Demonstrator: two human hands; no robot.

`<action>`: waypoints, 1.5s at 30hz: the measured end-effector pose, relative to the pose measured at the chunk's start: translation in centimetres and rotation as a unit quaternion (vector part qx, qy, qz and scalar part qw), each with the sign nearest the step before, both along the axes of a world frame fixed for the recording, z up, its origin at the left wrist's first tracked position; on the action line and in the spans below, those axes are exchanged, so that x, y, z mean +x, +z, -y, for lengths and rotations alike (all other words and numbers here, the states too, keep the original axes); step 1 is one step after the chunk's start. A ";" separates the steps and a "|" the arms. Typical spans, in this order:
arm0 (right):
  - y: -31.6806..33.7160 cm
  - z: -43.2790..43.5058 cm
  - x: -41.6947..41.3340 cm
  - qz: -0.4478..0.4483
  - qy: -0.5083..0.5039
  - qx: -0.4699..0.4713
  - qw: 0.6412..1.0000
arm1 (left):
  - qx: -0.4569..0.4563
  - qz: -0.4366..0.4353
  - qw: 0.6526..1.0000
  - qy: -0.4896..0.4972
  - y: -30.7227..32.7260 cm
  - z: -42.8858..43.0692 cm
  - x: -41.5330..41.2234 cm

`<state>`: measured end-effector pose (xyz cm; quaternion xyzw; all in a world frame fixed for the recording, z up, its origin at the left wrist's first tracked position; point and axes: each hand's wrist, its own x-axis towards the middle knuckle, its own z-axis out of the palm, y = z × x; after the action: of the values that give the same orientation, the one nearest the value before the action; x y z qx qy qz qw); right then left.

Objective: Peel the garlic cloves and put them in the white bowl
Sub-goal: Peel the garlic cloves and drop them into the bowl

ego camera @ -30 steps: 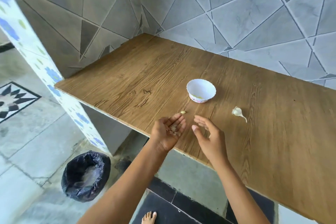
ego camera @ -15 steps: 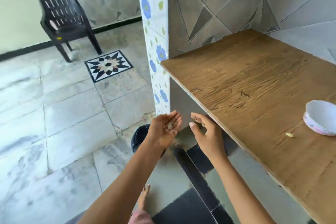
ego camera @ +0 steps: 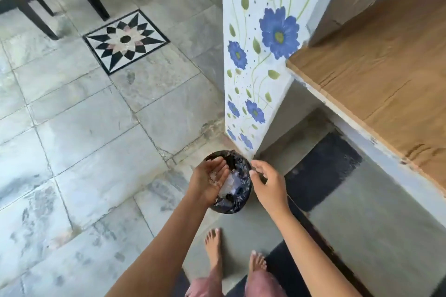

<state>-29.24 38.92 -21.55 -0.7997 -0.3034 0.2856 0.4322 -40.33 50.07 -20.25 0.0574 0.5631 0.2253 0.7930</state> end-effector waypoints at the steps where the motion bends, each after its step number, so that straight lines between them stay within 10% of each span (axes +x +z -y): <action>1: -2.6 -1.3 0.1 -0.010 -0.002 -0.017 1.000 | -0.012 -0.018 1.000 -0.007 -3.1 -1.4 0.2; 9: -26.2 -7.5 1.6 -0.070 -0.016 -0.103 0.992 | -0.075 -0.121 0.988 -0.065 -30.8 -7.1 2.9; 17: -38.8 -8.1 0.4 -0.092 0.010 -0.148 0.985 | -0.101 -0.117 0.981 -0.114 -43.7 -7.3 2.3; 25: -39.6 -10.0 -4.6 -0.228 0.127 -0.030 0.965 | -0.123 -0.035 0.991 -0.032 -43.9 -6.2 1.5; 30: -44.9 -9.0 -3.2 -0.132 0.209 -0.361 0.899 | -0.096 -0.020 0.994 -0.052 -41.8 -6.0 1.2; 35: -41.4 -10.4 -5.2 -0.221 0.112 -0.111 0.962 | -0.121 -0.064 0.989 -0.063 -42.7 -6.2 0.6; 40: -44.4 -9.2 -4.9 -0.214 0.097 -0.252 0.939 | -0.099 -0.015 0.994 -0.048 -41.9 -5.8 1.3; 45: -42.5 -10.3 -6.3 -0.245 0.147 -0.143 0.948 | -0.103 -0.060 0.991 -0.056 -42.1 -5.5 0.5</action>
<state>-35.51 49.23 -64.05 -0.7051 -0.2581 0.5735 0.3277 -39.85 55.52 -62.36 0.0204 0.6255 0.1176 0.7710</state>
